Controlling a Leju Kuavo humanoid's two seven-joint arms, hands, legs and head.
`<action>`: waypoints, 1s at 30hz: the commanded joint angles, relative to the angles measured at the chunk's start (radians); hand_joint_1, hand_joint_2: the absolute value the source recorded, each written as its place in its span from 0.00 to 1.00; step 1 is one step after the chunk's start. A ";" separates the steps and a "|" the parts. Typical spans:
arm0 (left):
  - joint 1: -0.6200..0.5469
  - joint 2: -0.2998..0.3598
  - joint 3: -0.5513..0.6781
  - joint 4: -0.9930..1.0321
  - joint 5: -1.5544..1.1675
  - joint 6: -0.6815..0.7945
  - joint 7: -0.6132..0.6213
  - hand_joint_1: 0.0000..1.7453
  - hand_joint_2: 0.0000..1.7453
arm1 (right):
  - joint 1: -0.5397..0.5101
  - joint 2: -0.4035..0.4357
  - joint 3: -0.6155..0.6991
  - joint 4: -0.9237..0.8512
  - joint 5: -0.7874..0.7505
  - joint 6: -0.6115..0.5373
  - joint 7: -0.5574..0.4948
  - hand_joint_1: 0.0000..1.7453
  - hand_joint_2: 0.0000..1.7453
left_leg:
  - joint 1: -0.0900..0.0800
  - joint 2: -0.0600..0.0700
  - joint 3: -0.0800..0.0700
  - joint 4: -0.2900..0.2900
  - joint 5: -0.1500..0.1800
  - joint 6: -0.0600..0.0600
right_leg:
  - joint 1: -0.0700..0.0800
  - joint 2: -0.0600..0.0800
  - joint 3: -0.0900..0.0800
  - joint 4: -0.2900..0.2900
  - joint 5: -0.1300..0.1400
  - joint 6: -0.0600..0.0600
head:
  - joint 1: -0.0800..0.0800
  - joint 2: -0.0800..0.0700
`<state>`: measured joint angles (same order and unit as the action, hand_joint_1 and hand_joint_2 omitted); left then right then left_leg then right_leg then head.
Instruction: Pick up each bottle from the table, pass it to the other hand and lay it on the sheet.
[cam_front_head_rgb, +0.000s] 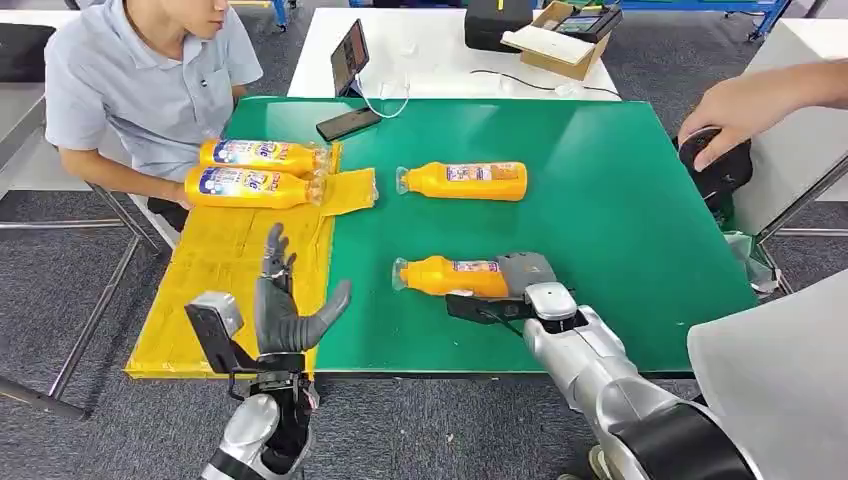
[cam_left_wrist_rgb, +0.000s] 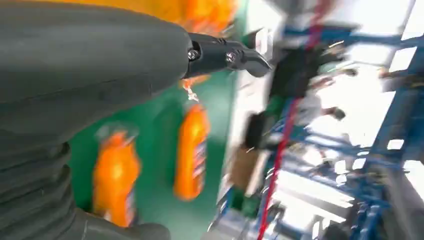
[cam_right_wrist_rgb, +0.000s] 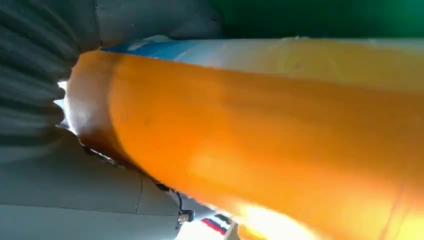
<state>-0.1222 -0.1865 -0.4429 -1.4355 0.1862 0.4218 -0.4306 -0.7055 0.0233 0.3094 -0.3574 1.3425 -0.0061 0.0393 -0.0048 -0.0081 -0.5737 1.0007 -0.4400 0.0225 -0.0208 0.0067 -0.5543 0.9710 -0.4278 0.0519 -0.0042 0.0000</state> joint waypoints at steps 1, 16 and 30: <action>-0.019 0.030 -0.005 0.043 0.025 -0.026 0.025 0.00 1.00 | 0.047 -0.016 0.079 0.100 0.023 0.018 0.034 1.00 1.00 | 0.002 -0.003 0.000 -0.002 0.001 -0.002 | 0.002 -0.004 0.002 -0.003 0.001 -0.003 | 0.000 0.000; 0.028 0.028 0.035 0.040 -0.039 0.024 0.029 0.00 1.00 | 0.098 0.042 -0.103 -0.043 -0.289 -0.228 -0.301 1.00 1.00 | 0.002 0.008 -0.002 -0.001 0.000 -0.002 | 0.002 0.005 0.007 -0.001 0.004 -0.005 | 0.000 0.000; 0.101 0.091 -0.090 0.080 0.020 -0.122 0.010 0.00 1.00 | 0.420 0.126 -0.117 -0.781 -0.664 -0.692 -0.611 1.00 1.00 | 0.001 0.004 -0.014 0.000 0.000 -0.001 | 0.001 0.003 -0.004 0.002 0.002 -0.003 | 0.000 0.000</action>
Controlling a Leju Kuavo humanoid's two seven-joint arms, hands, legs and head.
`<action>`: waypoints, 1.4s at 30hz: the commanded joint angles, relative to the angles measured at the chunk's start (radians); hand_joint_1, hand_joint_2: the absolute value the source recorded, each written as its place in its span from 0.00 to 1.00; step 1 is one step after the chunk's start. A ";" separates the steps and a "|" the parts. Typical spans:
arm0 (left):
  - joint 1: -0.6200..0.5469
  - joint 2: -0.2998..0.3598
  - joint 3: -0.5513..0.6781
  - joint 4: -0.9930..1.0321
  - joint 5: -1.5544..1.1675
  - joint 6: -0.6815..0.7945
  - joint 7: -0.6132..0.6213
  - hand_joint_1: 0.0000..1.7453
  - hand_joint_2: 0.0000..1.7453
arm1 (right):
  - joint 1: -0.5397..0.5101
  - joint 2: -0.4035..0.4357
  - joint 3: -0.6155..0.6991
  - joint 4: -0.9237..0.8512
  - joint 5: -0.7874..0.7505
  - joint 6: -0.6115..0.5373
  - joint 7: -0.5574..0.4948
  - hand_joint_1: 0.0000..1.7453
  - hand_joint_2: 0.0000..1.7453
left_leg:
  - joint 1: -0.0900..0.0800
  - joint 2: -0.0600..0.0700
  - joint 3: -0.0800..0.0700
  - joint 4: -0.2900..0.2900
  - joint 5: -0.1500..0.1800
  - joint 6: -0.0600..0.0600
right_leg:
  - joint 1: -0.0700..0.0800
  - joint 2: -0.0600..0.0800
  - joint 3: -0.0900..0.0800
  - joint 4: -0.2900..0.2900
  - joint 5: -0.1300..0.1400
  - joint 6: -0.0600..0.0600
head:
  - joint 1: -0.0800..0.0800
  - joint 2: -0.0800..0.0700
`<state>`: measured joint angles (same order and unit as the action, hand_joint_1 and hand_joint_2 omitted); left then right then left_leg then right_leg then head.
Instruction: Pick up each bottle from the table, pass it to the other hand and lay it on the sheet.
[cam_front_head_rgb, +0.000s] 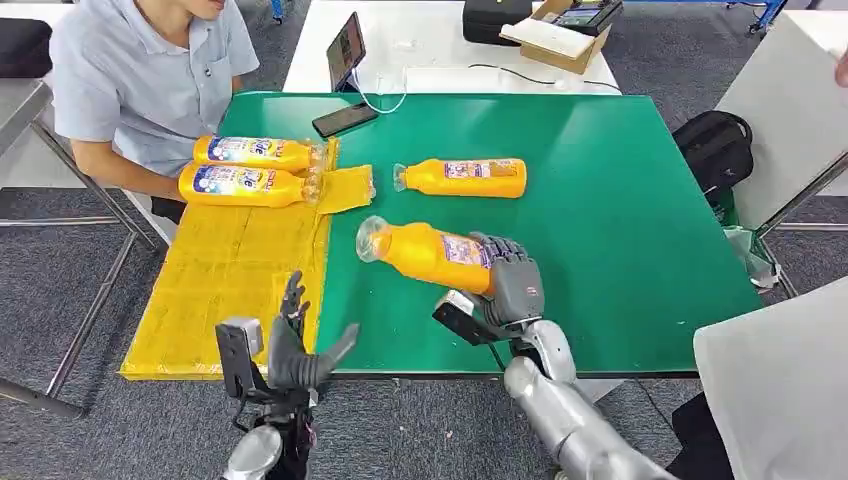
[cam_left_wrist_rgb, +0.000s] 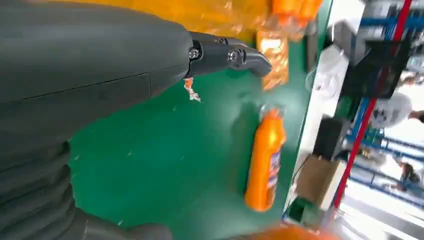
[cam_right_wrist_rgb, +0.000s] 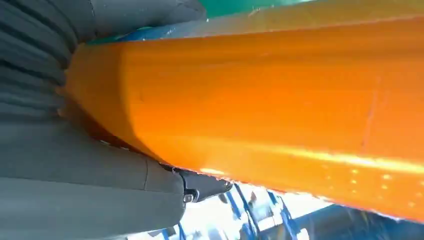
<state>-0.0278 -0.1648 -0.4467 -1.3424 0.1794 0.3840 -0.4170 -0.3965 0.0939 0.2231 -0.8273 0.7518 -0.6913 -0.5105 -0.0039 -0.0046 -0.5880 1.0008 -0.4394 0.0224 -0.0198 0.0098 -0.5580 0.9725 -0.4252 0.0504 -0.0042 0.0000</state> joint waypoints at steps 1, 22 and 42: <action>0.004 0.077 -0.100 -0.023 0.024 -0.103 -0.001 0.00 1.00 | 0.104 0.038 0.014 -0.290 -0.142 -0.002 -0.057 1.00 1.00 | 0.001 0.001 0.000 0.000 -0.002 -0.002 | 0.001 0.000 -0.001 0.000 -0.002 -0.002 | 0.000 0.000; -0.022 0.079 -0.142 -0.150 0.108 -0.245 -0.099 0.00 1.00 | 0.014 0.099 0.379 -0.004 -0.322 0.284 -0.062 1.00 1.00 | 0.001 0.000 -0.003 -0.001 -0.001 -0.001 | 0.000 -0.001 -0.003 0.000 0.000 -0.002 | 0.000 0.000; -0.080 0.070 -0.160 -0.023 0.108 -0.250 -0.066 1.00 1.00 | -0.010 0.115 0.478 -0.028 -0.310 0.276 -0.011 1.00 1.00 | 0.001 -0.002 -0.003 0.000 -0.001 -0.002 | 0.001 -0.004 -0.003 0.000 -0.001 -0.003 | 0.000 0.000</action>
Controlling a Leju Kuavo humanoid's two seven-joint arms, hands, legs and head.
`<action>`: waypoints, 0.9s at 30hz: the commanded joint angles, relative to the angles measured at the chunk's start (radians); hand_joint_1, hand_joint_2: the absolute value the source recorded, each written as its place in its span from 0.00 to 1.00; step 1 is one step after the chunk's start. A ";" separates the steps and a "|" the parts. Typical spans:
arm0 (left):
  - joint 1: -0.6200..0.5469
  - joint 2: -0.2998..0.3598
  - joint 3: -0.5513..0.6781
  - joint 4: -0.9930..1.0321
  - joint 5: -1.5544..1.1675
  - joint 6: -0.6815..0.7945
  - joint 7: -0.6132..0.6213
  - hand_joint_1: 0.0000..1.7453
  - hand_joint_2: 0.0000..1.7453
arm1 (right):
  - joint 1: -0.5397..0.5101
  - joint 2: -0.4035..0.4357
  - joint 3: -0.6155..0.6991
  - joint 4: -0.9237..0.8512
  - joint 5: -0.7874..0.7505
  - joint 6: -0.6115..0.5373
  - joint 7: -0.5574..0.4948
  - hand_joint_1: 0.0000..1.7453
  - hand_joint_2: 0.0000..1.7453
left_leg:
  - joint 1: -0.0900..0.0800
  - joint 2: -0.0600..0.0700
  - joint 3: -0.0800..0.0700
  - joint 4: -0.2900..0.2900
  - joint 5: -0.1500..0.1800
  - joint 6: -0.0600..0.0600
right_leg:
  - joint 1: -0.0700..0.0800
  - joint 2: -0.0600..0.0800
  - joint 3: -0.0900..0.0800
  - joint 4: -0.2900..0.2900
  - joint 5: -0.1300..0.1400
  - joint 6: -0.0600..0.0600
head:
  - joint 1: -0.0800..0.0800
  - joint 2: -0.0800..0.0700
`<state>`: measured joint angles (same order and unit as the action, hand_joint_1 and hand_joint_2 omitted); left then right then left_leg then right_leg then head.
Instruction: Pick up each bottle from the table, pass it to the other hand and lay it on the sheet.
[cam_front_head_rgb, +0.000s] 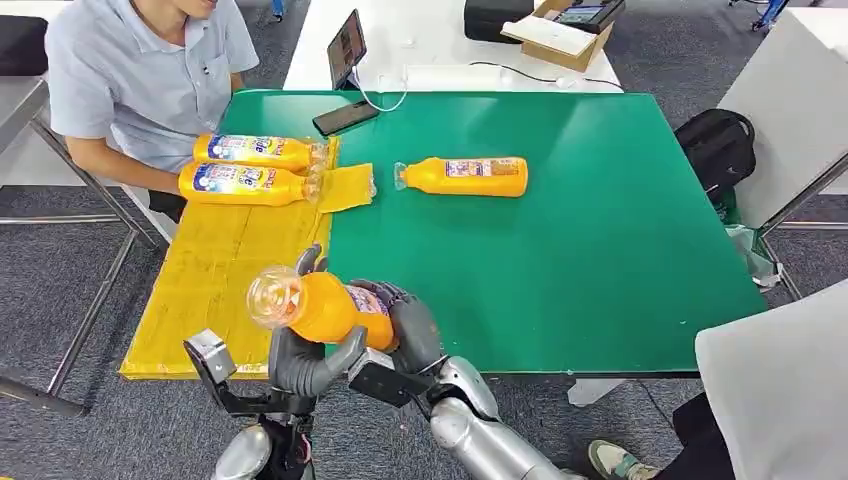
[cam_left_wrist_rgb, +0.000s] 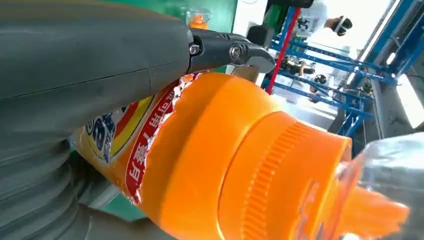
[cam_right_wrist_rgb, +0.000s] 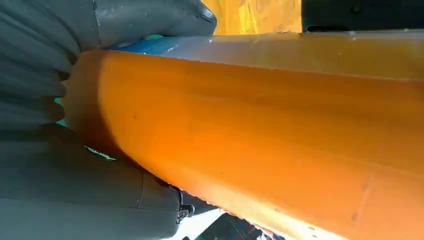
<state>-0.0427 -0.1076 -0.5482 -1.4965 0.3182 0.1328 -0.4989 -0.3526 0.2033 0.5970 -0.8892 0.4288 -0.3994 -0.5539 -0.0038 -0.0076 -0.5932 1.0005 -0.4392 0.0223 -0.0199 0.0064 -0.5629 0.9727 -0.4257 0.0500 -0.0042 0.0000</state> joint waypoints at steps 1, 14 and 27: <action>-0.062 0.013 -0.057 0.130 -0.033 0.005 0.021 1.00 1.00 | -0.049 0.003 0.102 0.033 0.000 -0.008 0.035 1.00 1.00 | 0.002 0.001 0.002 0.001 -0.001 -0.002 | 0.002 0.000 0.003 0.000 -0.001 -0.003 | 0.000 0.000; -0.072 0.004 0.014 0.113 0.082 -0.032 0.055 1.00 1.00 | -0.009 -0.005 0.084 0.061 -0.067 -0.063 -0.135 0.00 0.00 | 0.001 0.000 0.001 0.000 0.000 -0.001 | 0.001 -0.002 0.001 -0.001 -0.001 -0.002 | 0.000 0.000; -0.086 0.038 0.141 0.140 -0.094 0.154 0.007 1.00 1.00 | 0.085 -0.117 0.100 -0.137 -0.149 -0.299 -0.144 0.00 0.00 | 0.001 -0.001 0.002 0.000 0.000 -0.002 | 0.001 -0.003 0.003 -0.001 -0.001 -0.002 | 0.000 0.000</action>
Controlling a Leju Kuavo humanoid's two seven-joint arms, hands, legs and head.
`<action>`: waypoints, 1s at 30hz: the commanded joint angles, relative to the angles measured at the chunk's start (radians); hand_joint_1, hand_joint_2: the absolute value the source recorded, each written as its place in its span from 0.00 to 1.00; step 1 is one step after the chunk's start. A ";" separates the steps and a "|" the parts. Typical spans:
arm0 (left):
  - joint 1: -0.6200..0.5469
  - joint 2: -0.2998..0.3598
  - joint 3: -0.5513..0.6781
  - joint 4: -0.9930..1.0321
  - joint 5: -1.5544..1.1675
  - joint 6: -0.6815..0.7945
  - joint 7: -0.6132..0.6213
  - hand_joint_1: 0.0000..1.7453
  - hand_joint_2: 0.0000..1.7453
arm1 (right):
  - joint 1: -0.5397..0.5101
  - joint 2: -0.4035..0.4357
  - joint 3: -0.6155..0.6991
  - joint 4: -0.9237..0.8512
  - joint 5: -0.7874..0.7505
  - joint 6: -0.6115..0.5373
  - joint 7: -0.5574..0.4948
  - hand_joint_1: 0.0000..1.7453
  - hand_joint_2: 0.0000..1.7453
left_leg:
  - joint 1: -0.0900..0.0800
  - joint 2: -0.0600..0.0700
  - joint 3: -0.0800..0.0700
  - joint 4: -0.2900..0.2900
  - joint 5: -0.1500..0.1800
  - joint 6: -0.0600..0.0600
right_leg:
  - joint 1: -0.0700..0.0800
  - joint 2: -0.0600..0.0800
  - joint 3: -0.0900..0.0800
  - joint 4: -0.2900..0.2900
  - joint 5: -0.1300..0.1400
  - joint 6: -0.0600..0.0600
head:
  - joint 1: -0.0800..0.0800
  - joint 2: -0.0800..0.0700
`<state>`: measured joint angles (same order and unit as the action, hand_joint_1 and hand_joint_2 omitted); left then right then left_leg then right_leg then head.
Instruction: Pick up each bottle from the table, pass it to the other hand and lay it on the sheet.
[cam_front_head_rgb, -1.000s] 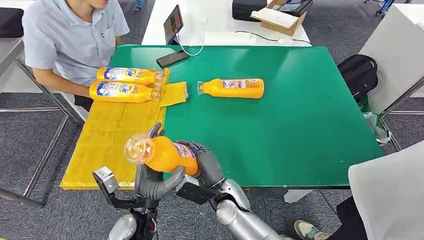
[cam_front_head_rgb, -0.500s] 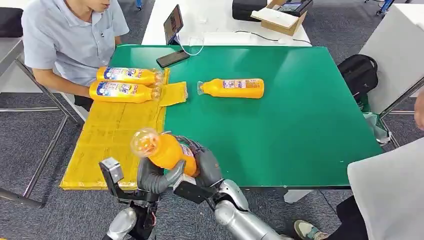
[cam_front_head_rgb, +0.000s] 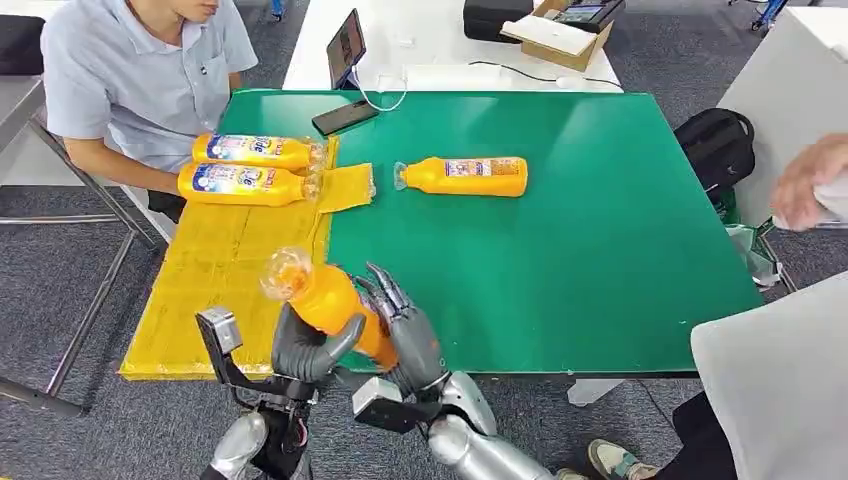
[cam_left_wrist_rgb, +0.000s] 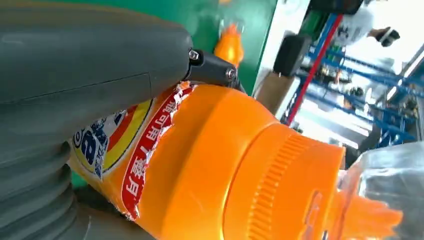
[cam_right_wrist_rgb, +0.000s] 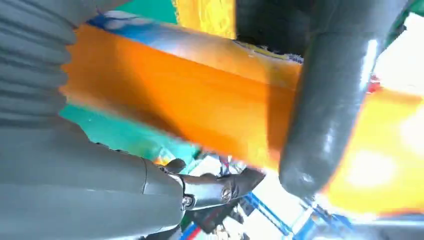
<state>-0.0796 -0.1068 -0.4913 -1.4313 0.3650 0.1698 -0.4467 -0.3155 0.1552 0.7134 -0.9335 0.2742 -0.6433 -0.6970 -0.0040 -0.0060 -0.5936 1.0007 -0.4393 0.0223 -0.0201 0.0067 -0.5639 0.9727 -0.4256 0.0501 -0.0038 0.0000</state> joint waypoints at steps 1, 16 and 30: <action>-0.055 0.039 0.123 0.086 -0.168 0.157 -0.051 1.00 1.00 | 0.092 -0.057 -0.110 -0.142 0.065 -0.055 -0.001 0.00 0.00 | 0.001 -0.002 0.002 -0.001 0.000 -0.001 | 0.001 -0.003 0.003 -0.001 -0.001 -0.002 | 0.000 0.000; -0.202 0.074 0.161 0.391 -0.623 0.484 -0.023 1.00 1.00 | 0.248 0.007 -0.354 -0.413 0.151 -0.055 -0.001 0.00 0.00 | 0.001 -0.003 0.002 0.000 0.000 -0.002 | 0.002 -0.004 0.004 0.000 -0.001 -0.003 | 0.000 0.000; -0.417 0.101 0.053 0.846 -1.088 0.404 0.189 1.00 1.00 | 0.203 -0.025 -0.170 -0.312 0.003 -0.055 -0.001 0.00 0.00 | 0.001 0.002 0.005 -0.002 0.000 -0.002 | 0.002 0.001 0.006 -0.002 0.000 -0.002 | 0.000 0.000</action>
<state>-0.4052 -0.0378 -0.3804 -0.8380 -0.7035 0.6114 -0.2906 -0.0719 0.1530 0.4563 -1.3233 0.3024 -0.6947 -0.6985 -0.0038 -0.0057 -0.5917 1.0005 -0.4390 0.0221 -0.0200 0.0066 -0.5617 0.9732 -0.4254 0.0500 -0.0038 0.0000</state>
